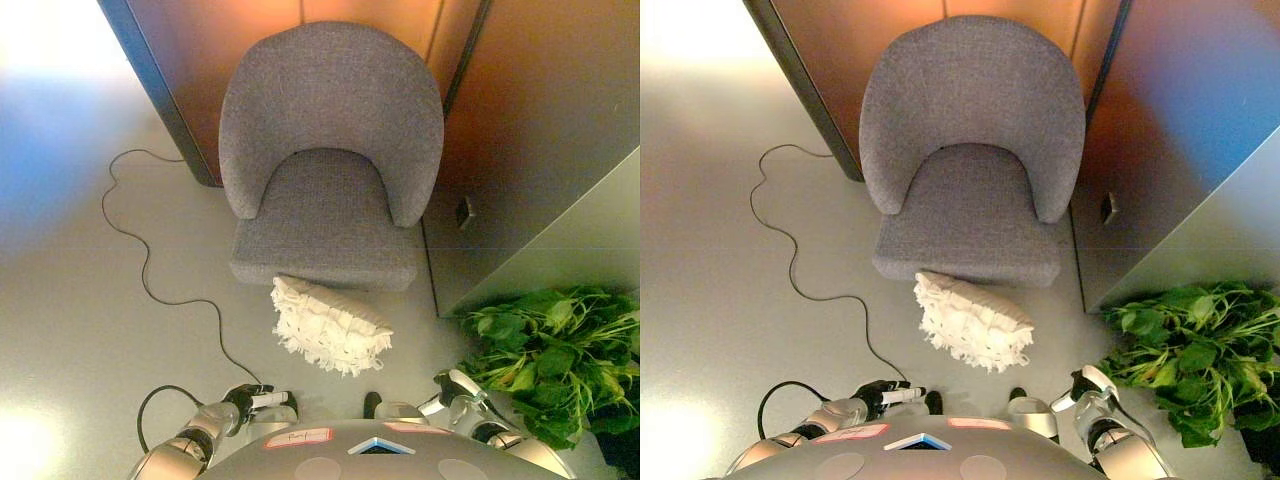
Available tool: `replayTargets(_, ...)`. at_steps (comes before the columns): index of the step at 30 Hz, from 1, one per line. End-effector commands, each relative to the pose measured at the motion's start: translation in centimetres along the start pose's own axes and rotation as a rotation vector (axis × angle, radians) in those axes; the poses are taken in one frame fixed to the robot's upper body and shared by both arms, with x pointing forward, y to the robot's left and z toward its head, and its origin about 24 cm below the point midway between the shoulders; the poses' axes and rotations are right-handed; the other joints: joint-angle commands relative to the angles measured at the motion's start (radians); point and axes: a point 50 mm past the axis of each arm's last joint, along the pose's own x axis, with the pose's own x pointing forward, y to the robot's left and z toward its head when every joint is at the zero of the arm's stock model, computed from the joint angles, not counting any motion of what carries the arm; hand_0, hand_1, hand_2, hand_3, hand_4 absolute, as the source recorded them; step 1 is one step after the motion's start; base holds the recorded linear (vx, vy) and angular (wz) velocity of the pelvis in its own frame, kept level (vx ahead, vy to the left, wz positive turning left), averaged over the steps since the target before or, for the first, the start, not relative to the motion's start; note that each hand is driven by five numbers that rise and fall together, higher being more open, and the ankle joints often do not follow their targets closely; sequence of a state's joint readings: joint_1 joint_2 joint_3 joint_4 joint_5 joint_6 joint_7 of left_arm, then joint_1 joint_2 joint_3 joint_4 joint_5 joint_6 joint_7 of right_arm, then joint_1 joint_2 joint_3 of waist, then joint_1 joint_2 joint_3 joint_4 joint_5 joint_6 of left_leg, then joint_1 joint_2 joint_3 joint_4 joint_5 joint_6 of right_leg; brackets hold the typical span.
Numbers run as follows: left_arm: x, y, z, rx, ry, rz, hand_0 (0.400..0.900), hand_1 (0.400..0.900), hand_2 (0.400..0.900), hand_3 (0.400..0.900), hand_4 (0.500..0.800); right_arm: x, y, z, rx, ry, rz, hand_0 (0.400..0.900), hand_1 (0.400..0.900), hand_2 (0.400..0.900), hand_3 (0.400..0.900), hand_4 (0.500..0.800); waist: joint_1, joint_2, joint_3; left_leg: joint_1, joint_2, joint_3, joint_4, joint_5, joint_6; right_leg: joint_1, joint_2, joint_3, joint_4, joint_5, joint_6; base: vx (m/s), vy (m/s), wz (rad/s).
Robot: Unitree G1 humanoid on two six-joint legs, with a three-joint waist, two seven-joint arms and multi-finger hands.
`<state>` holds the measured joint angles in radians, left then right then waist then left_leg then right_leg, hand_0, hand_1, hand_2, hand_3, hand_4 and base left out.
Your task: Pick up the pillow and put it on the sofa.
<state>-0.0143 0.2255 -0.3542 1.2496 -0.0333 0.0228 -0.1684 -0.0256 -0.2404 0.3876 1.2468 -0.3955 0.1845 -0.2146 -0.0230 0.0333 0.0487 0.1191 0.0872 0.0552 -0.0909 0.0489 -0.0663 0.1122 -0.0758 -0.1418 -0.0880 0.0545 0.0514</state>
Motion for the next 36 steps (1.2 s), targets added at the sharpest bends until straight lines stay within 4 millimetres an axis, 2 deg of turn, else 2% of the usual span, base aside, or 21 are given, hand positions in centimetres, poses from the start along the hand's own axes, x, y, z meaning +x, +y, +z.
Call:
replayTargets(1,0.0,1.5,2.7,0.047,-0.053,0.036,0.9,0.9,0.9,0.9,0.8,0.4,-2.6,1.8,-0.016,-0.034,-0.103,0.9,0.9,0.9,0.9,0.8,0.004,-0.049,0.041,0.035,-0.015,0.054,0.004,-0.119,0.018,0.009,-0.065,0.004,0.001,-0.036,0.101,0.0,0.0,0.0)
replayTargets(21,0.0,1.6,2.1,0.001,-0.023,0.019,0.9,0.9,0.9,0.9,0.8,0.5,-2.7,1.4,0.018,-0.014,-0.107,0.9,0.9,0.9,0.9,0.8,0.005,-0.042,0.027,0.053,-0.012,0.058,0.005,-0.119,0.019,0.027,-0.059,0.001,0.007,-0.048,0.092,0.0,0.002,0.01)
replayTargets(29,0.0,1.5,2.2,0.003,-0.034,0.022,0.9,0.9,0.9,0.9,0.8,0.5,-3.3,1.5,0.033,-0.019,-0.151,0.9,0.9,0.9,0.9,0.8,0.011,-0.042,0.035,0.057,-0.012,0.054,0.01,-0.121,0.02,0.035,-0.058,-0.005,0.013,-0.052,0.089,0.03,-0.002,0.01)
replayTargets(33,-0.1,1.7,2.3,0.009,-0.065,0.027,0.9,0.9,0.9,0.9,0.8,0.6,-3.9,2.0,0.022,-0.05,-0.168,0.9,0.9,0.9,0.9,0.8,0.02,-0.046,0.044,0.055,-0.016,0.047,0.02,-0.125,0.021,0.036,-0.059,-0.007,0.021,-0.056,0.088,0.07,-0.027,0.04)
replayTargets(36,-0.2,1.9,3.3,0.01,-0.114,0.026,0.9,0.9,0.9,0.9,0.8,0.7,-5.4,3.1,0.032,-0.086,-0.202,0.9,0.9,0.9,0.9,0.8,0.036,-0.049,0.063,0.026,-0.017,0.041,0.045,-0.127,0.023,0.015,-0.063,-0.011,0.045,-0.065,0.084,0.01,-0.052,0.14)
